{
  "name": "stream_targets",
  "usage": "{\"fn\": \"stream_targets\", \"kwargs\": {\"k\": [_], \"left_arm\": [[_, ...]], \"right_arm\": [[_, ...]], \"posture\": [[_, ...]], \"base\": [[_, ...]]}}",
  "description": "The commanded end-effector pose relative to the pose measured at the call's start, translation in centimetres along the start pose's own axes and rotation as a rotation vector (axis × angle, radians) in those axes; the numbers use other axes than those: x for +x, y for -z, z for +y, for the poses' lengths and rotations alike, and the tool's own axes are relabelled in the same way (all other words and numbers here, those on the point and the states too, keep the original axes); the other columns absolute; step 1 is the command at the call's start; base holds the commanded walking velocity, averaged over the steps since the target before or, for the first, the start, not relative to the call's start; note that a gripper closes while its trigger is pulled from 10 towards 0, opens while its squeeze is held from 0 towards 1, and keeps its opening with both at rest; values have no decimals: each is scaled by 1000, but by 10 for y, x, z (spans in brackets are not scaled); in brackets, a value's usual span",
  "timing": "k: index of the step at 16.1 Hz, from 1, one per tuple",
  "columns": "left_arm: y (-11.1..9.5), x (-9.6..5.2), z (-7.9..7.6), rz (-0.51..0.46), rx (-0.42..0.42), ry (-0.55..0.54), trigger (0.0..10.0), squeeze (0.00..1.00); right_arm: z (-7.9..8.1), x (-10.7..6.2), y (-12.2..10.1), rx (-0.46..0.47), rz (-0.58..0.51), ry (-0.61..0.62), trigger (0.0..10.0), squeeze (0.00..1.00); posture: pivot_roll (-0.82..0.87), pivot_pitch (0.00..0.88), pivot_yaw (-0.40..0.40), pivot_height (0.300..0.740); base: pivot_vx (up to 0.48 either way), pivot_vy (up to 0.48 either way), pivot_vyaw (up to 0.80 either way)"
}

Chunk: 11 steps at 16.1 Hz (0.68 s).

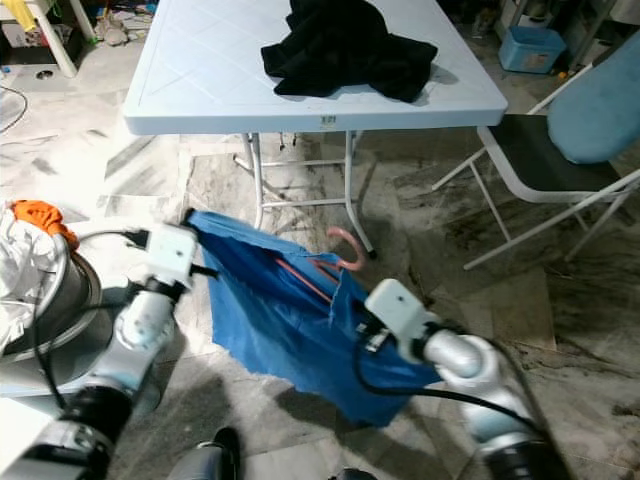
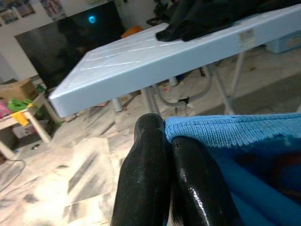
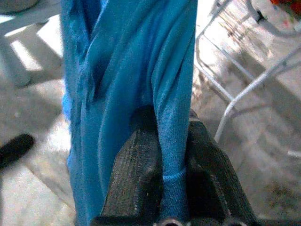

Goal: Hang hanger

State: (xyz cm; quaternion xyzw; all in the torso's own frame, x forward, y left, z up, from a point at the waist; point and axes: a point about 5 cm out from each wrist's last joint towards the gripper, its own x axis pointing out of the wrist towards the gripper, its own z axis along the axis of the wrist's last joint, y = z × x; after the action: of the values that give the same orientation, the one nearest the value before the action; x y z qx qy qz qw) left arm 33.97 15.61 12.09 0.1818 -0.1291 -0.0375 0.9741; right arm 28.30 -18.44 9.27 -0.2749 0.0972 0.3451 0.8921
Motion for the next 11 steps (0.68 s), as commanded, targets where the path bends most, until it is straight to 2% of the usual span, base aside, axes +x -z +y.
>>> {"fn": "stream_targets", "kwargs": {"k": [1, 4, 7, 11], "left_arm": [[6, 0, 13, 41, -3, -40, 0, 0], [11, 4, 21, 88, -19, -57, 0, 0], [18, 5, 20, 140, -57, -39, 0, 0], [29, 0, 9, 209, -118, 30, 0, 0]], "right_arm": [[-7, -17, 7, -15, 8, -13, 10000, 0], [-16, -52, 15, -30, 26, -109, 10000, 0], [-31, -82, 17, -31, 49, -149, 10000, 0], [-50, -102, 6, 5, 16, -159, 10000, 0]], "posture": [[-74, 204, -33, 740], [-78, 204, -36, 740], [-94, 202, -34, 740], [-100, 203, -24, 740]], "base": [[0, 0, 0], [0, 0, 0], [0, 0, 0], [0, 0, 0]]}}
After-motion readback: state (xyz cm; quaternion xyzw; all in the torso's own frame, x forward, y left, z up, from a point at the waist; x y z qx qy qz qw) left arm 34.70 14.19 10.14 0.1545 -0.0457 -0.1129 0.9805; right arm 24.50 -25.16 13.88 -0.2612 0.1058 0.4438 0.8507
